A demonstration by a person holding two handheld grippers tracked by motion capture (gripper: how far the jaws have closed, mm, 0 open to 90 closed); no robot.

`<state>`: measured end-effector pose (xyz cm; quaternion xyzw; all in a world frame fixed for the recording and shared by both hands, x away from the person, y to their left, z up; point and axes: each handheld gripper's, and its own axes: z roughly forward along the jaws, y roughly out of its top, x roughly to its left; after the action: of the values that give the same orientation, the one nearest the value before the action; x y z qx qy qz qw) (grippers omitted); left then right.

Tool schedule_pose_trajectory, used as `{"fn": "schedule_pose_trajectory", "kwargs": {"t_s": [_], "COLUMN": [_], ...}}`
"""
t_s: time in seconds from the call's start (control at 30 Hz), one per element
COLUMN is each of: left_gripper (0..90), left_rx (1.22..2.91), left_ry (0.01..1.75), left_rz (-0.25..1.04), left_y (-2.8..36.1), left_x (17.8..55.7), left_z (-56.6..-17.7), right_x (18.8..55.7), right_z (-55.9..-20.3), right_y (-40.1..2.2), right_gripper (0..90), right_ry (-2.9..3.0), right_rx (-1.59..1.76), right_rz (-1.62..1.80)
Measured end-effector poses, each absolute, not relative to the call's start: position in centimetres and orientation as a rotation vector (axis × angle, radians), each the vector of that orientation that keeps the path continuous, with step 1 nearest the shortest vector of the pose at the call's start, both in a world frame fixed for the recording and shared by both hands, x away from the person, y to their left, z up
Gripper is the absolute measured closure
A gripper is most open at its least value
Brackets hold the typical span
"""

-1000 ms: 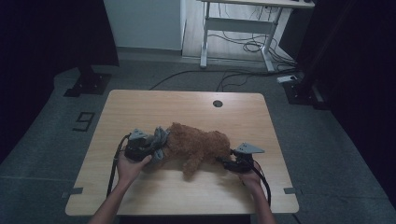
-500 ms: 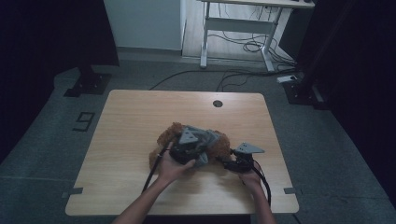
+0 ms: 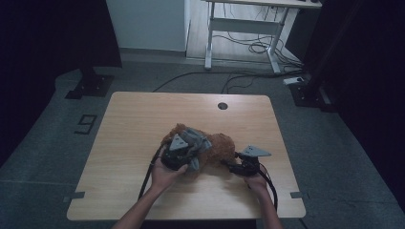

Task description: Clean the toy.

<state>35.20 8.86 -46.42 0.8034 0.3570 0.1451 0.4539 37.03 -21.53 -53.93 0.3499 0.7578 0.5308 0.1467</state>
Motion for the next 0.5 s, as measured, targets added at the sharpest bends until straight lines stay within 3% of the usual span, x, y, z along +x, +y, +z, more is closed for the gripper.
{"fn": "schedule_pose_trajectory", "kwargs": {"t_s": [0.23, 0.5], "left_gripper": [79.0, 79.0], "left_rx": [1.889, 1.86], "left_ry": [1.015, 1.179], "left_rz": [0.369, 0.256], "left_y": [14.7, 18.5], "left_x": [36.0, 37.3], "left_z": [-46.3, -50.8], "right_x": [37.1, 37.1], "right_z": [-54.1, -54.2], "right_y": [-21.6, -21.8], "right_gripper": [45.0, 45.0], "right_ry": [2.178, 2.186], "right_rx": [1.006, 0.99], "right_rz": [1.542, 1.543]}}
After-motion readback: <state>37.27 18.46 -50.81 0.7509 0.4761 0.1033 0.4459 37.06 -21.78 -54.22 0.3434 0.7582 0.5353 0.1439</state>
